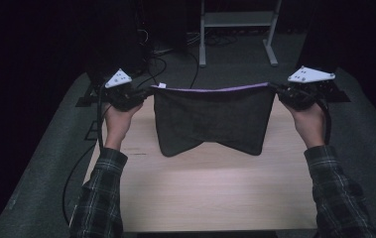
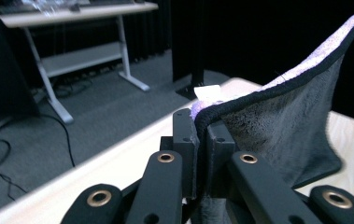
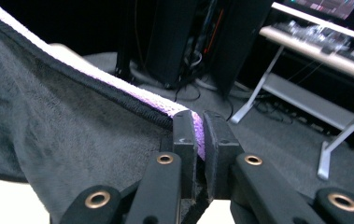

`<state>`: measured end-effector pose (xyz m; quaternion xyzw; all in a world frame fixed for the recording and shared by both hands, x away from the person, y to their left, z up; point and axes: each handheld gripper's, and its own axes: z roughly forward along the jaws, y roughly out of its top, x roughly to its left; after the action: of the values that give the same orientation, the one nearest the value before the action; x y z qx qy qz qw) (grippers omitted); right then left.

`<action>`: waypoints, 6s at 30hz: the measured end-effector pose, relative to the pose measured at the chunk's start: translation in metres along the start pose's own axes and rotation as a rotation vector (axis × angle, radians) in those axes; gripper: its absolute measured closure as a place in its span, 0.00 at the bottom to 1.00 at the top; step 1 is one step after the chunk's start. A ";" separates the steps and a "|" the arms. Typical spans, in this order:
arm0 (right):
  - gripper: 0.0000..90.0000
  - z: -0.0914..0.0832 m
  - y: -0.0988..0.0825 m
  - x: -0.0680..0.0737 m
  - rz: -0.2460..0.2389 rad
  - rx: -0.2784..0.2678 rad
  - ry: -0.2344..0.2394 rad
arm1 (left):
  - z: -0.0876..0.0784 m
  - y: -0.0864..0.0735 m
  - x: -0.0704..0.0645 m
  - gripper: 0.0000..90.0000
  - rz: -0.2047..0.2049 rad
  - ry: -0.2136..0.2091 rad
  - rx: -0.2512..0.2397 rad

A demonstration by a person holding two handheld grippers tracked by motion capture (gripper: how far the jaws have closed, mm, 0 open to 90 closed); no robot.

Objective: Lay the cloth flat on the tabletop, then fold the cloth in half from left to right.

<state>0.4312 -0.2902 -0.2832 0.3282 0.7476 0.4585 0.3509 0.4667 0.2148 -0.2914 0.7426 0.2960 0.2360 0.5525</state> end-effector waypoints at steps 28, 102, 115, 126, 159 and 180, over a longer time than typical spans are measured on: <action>0.93 -0.001 -0.042 0.014 0.060 0.021 0.088 | -0.014 -0.043 -0.021 0.95 -0.005 -0.056 0.085; 0.46 -0.083 -0.190 0.118 0.099 0.335 0.473 | -0.103 -0.185 -0.121 0.51 -0.115 -0.257 0.446; 0.20 -0.048 -0.184 0.092 0.201 0.356 0.271 | -0.089 -0.172 -0.097 0.22 -0.150 -0.140 0.373; 0.11 -0.018 -0.188 0.063 0.258 0.389 0.080 | -0.058 -0.171 -0.079 0.06 -0.121 -0.019 0.375; 0.02 -0.008 -0.217 0.038 0.287 0.438 -0.002 | 0.004 -0.192 -0.043 0.05 -0.123 0.181 0.523; 0.02 -0.008 -0.217 0.039 0.281 0.438 0.006 | 0.003 -0.184 -0.064 0.92 -0.135 0.066 0.493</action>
<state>0.3673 -0.3411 -0.4876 0.4954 0.7773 0.3309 0.2021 0.3906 0.2076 -0.4709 0.8252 0.4115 0.1434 0.3593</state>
